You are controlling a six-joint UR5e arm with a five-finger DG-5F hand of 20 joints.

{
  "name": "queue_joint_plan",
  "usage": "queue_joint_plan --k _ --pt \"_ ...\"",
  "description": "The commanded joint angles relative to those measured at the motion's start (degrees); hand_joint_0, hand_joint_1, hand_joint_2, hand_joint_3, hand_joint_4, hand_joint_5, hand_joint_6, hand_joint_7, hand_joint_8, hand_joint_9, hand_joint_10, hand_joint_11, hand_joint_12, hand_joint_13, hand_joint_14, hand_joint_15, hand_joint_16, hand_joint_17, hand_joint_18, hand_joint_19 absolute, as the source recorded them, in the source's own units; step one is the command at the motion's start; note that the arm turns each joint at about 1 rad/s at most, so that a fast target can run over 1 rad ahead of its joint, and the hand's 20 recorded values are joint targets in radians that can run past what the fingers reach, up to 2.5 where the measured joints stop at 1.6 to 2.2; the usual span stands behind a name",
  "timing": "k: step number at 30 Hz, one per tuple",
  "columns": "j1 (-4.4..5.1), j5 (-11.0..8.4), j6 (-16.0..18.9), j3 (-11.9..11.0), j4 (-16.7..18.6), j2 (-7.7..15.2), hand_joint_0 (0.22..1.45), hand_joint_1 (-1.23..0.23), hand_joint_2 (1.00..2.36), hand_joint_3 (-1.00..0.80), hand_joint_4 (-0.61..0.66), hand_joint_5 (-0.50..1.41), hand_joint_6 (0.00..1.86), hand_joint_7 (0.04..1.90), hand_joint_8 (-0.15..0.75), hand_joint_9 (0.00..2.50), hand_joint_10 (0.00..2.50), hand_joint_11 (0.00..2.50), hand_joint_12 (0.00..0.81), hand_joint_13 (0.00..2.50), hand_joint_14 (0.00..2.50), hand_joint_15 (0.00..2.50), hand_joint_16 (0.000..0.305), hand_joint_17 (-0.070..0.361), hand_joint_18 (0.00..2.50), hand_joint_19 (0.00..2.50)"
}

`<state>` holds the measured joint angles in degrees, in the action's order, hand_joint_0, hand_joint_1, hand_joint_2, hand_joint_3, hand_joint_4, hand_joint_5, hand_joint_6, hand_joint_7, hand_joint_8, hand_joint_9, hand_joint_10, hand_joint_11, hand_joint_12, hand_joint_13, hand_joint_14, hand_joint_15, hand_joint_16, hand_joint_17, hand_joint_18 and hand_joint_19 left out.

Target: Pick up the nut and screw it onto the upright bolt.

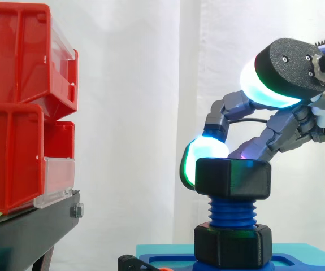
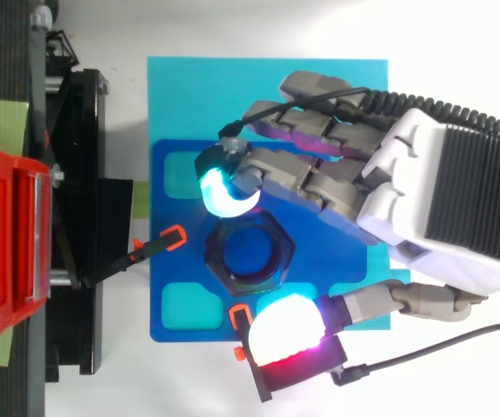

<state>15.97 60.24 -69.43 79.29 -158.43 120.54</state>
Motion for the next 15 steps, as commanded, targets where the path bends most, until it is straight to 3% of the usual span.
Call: queue_joint_plan --k 1,15 --pt "-0.06 -0.12 0.00 -0.01 -1.18 -0.39 0.47 -0.08 1.00 -0.50 0.17 0.01 0.54 1.31 0.276 0.88 0.00 0.00 0.339 0.52 0.00 0.00 0.043 0.097 0.37 0.14" --pt "0.11 -0.39 -0.18 -0.01 -3.82 -1.62 0.49 -0.13 1.00 -0.50 0.05 0.08 0.52 1.37 0.189 1.16 0.00 0.00 0.291 0.74 0.00 0.02 0.037 0.083 0.60 0.22"
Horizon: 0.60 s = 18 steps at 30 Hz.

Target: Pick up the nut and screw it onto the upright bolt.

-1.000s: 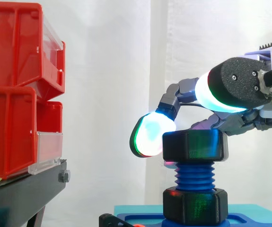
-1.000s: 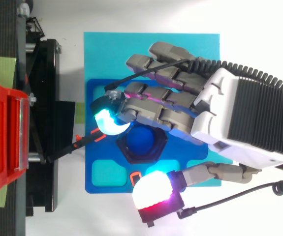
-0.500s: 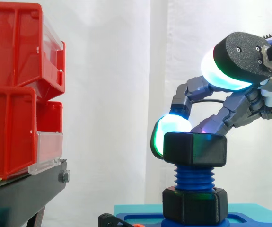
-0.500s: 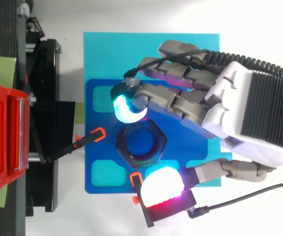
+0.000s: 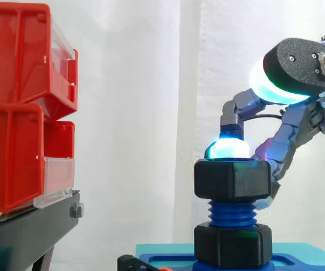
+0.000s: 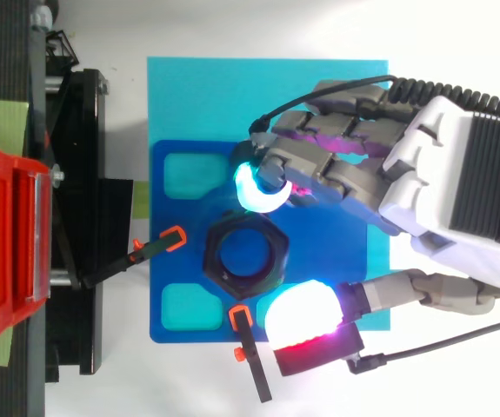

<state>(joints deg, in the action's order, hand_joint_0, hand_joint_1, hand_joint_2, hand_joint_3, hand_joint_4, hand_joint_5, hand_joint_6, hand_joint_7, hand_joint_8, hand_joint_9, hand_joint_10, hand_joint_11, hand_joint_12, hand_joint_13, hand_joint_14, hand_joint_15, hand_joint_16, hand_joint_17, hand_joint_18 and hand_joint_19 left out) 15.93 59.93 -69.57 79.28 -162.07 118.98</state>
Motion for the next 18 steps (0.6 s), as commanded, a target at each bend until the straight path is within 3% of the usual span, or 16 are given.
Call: queue_joint_plan --k 1,18 --pt "0.16 0.01 -0.04 0.00 -0.18 -0.07 0.49 -0.14 1.00 -0.50 0.05 0.08 0.52 1.37 0.183 1.18 0.00 0.00 0.287 0.75 0.00 0.02 0.037 0.083 0.63 0.22" --pt "-0.02 0.01 -0.21 0.00 -1.94 -1.30 0.49 -0.20 1.00 -0.50 0.00 0.11 0.52 1.38 0.119 1.60 0.00 0.04 0.223 0.99 0.00 0.05 0.032 0.072 0.89 0.33"
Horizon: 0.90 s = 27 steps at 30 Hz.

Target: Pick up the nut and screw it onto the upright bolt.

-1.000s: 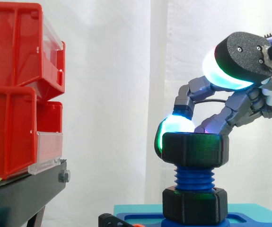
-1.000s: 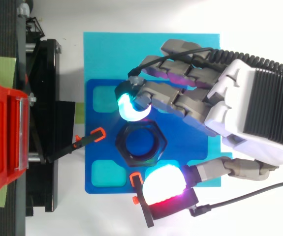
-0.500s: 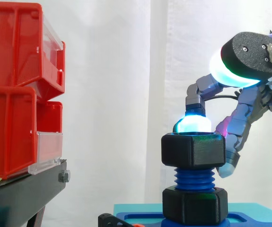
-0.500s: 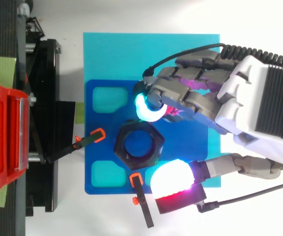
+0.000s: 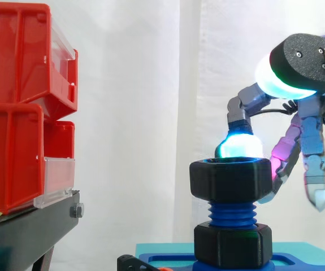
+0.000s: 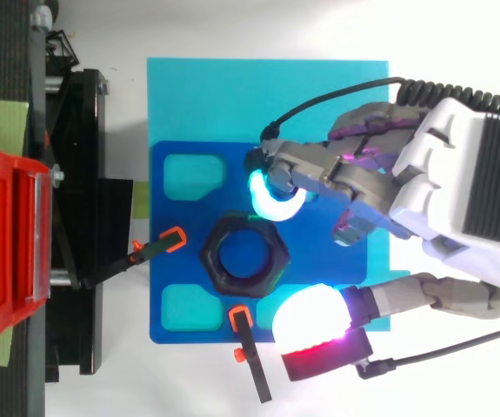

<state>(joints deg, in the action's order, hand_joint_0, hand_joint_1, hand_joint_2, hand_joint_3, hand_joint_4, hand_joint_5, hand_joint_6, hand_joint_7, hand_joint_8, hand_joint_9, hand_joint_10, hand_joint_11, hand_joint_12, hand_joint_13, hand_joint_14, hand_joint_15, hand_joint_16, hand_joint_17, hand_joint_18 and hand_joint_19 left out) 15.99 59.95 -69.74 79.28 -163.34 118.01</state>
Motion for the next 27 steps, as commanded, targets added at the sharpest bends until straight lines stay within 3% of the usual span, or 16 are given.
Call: queue_joint_plan --k 1,9,18,20,27 --pt "-0.08 0.00 -0.05 0.00 -0.84 -0.50 0.49 -0.20 1.00 -0.50 0.00 0.11 0.52 1.39 0.115 1.61 0.00 0.04 0.223 1.00 0.00 0.05 0.032 0.072 0.90 0.34" --pt "-0.08 -0.44 0.04 0.00 -4.27 -1.47 0.49 -0.22 1.00 -0.50 0.00 0.11 0.52 1.39 0.101 1.73 0.00 0.11 0.207 1.05 0.00 0.06 0.030 0.067 0.93 0.35" --pt "0.01 -1.41 0.22 0.00 -4.98 -1.82 0.49 -0.23 1.00 -0.50 0.00 0.11 0.50 1.41 0.100 1.77 0.01 0.16 0.199 1.08 0.00 0.07 0.029 0.065 0.94 0.36" --pt "0.01 -1.50 0.22 0.00 -5.41 -2.26 0.48 -0.21 1.00 -0.50 0.04 0.08 0.50 1.35 0.158 1.69 0.01 0.18 0.239 1.01 0.00 0.08 0.032 0.072 0.86 0.34" --pt "-0.17 -1.41 -0.05 0.00 -7.88 -5.16 0.47 -0.20 1.00 -0.50 0.14 0.01 0.50 1.16 0.191 1.60 0.01 0.27 0.281 0.93 0.00 0.11 0.039 0.088 0.79 0.37"
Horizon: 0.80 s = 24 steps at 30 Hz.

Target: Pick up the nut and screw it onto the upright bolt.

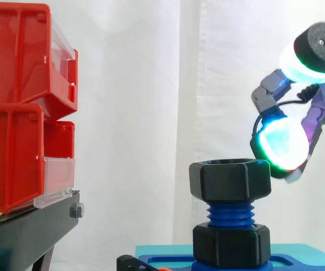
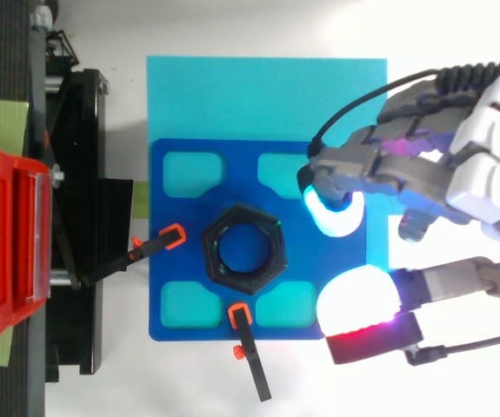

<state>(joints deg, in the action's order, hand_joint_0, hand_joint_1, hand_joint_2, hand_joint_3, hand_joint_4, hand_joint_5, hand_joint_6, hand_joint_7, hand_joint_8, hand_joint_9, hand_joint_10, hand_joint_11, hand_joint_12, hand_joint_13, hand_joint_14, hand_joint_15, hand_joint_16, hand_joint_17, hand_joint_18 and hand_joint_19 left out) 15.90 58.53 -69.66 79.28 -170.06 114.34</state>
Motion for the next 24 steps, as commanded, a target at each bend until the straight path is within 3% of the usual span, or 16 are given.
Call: queue_joint_plan --k 1,4,9,12,13,15,17,24 --pt "-0.08 0.01 -0.48 0.00 -1.41 -2.28 0.47 -0.20 1.00 -0.50 0.14 0.00 0.50 1.13 0.201 1.57 0.01 0.27 0.289 0.92 0.00 0.11 0.040 0.089 0.78 0.37" --pt "0.01 0.01 -1.44 -0.18 -1.15 -2.89 0.46 -0.21 1.00 -0.50 0.16 -0.03 0.50 1.06 0.215 1.47 0.01 0.28 0.304 0.87 0.00 0.12 0.042 0.095 0.74 0.39" --pt "-0.26 0.01 -2.94 -2.46 -0.62 -2.98 0.45 -0.22 1.00 -0.50 0.18 -0.05 0.50 1.02 0.228 1.43 0.01 0.27 0.315 0.85 0.00 0.13 0.045 0.101 0.73 0.40" --pt "-0.26 0.01 -3.02 -2.46 3.77 -2.89 0.45 -0.22 1.00 -0.50 0.18 -0.06 0.50 1.01 0.228 1.41 0.01 0.27 0.318 0.84 0.00 0.13 0.046 0.103 0.72 0.40" --pt "0.01 -0.08 -3.29 -2.46 8.08 -2.54 0.45 -0.22 1.00 -0.50 0.18 -0.06 0.50 0.99 0.231 1.40 0.01 0.27 0.317 0.82 0.00 0.13 0.046 0.104 0.72 0.41" --pt "0.10 0.09 -3.73 -2.46 10.81 -1.92 0.45 -0.23 1.00 -0.50 0.19 -0.07 0.50 0.97 0.228 1.36 0.01 0.26 0.323 0.79 0.00 0.13 0.047 0.105 0.70 0.41" --pt "0.18 0.09 -4.78 -2.46 14.94 -0.08 0.45 -0.23 1.00 -0.50 0.20 -0.07 0.50 0.96 0.231 1.34 0.01 0.26 0.328 0.76 0.00 0.12 0.047 0.107 0.67 0.41" --pt "0.54 -0.08 -4.87 -2.46 18.80 4.32 0.45 -0.23 1.00 -0.50 0.20 -0.07 0.50 0.94 0.226 1.27 0.01 0.24 0.334 0.68 0.00 0.10 0.048 0.108 0.58 0.36"
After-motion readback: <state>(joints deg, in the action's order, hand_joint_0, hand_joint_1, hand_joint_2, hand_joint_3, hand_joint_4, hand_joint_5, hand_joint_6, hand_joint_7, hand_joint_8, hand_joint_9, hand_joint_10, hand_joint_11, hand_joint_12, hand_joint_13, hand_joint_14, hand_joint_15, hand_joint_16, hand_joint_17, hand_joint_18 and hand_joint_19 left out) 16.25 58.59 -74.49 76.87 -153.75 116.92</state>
